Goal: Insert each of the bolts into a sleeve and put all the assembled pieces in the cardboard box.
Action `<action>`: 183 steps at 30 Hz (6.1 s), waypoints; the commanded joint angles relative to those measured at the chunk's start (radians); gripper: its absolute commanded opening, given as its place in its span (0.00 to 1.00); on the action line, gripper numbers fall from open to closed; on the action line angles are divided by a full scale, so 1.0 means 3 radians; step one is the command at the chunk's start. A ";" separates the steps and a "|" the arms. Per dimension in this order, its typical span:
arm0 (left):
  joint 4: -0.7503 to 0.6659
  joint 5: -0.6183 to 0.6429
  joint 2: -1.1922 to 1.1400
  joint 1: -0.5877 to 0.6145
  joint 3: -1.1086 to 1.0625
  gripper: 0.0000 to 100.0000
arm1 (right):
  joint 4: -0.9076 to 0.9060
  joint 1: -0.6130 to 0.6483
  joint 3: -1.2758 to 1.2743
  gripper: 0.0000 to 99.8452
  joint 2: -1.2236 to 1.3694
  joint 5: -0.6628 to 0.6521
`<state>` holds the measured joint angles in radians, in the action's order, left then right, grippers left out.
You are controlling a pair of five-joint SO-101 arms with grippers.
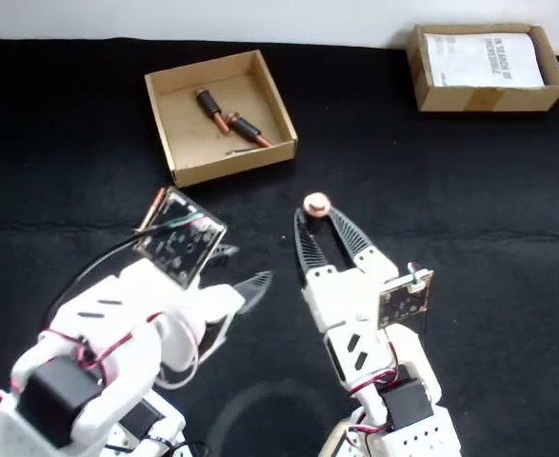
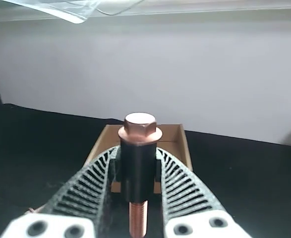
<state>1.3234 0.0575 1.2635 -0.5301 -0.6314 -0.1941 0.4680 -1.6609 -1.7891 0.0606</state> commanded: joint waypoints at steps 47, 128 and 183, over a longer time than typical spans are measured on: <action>-0.1933 -0.0015 0.1808 0.2575 -0.3547 0.01 | 0.3066 0.0054 0.3593 0.01 0.5066 -0.1724; -0.1376 -0.0026 0.1803 0.3291 -0.3547 0.01 | -0.1772 0.0770 0.5194 0.21 0.5501 0.0542; -0.1391 -0.0026 0.1823 0.3399 -0.3547 0.01 | -0.3409 0.1373 0.9204 0.17 0.9587 -0.0409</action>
<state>0.9260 0.0591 1.8021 0.4749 -1.6778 -1.1899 0.8823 1.0380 1.0879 -0.0529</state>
